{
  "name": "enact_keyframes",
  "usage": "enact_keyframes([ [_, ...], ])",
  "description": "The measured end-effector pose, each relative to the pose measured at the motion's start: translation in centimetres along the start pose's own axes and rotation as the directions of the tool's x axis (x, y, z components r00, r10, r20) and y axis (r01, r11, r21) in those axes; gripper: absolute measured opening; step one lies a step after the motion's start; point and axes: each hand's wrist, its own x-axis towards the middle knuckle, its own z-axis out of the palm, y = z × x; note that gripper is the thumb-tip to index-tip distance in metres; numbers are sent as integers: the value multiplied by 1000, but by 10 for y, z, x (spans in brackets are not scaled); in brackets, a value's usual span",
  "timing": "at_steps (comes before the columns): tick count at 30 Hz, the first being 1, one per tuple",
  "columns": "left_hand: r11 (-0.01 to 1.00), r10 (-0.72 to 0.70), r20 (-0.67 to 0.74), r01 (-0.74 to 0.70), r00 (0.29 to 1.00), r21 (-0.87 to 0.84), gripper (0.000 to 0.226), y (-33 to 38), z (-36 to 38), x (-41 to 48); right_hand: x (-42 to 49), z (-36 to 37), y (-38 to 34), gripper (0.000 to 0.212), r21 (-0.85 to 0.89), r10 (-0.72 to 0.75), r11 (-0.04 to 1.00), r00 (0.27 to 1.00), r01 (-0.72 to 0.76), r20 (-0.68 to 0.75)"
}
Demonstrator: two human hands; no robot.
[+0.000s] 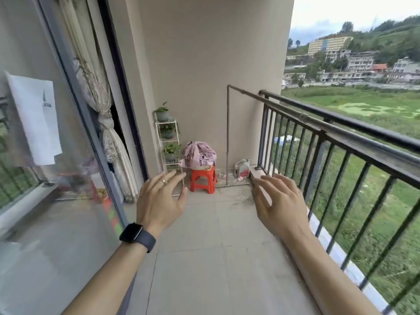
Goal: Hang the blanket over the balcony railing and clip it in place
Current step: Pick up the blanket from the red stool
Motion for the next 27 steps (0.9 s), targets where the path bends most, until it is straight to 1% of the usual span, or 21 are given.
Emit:
enact_keyframes([
  [1, 1000, 6, 31, -5, 999, -9, 45, -12, 12, 14, 10, 18, 1, 35, 8, -10, 1000, 1000, 10, 10],
  [2, 1000, -26, 54, 27, 998, -11, 45, -23, 24, 29, 22, 34, 1, 37, 0, 23, 1000, 999, -23, 39],
  [5, 1000, -25, 115, 24, 993, 8, 43, -62, 68, 73, 53, 91, 5, 39, -38, 70, 997, 991, -66, 111],
  [12, 999, -26, 211, 17, 977, 44, 45, -130, 150, 173, 127, 205, 26, 42, -92, 129, 989, 973, -113, 192],
  [16, 998, -36, 250, 23, 968, 55, 48, -160, 202, 232, 172, 272, 48, 35, -95, 142, 988, 970, -125, 199],
  [19, 999, -26, 230, 15, 973, 49, 47, -179, 245, 284, 212, 329, 72, 31, -101, 140, 987, 971, -123, 196],
  [23, 999, -29, 210, 19, 977, 50, 45, -203, 304, 367, 281, 405, 105, 34, -73, 127, 991, 972, -115, 199],
  [27, 998, -63, 194, 56, 979, 40, 39, -228, 357, 447, 352, 474, 133, 32, -60, 109, 993, 976, -100, 187],
])
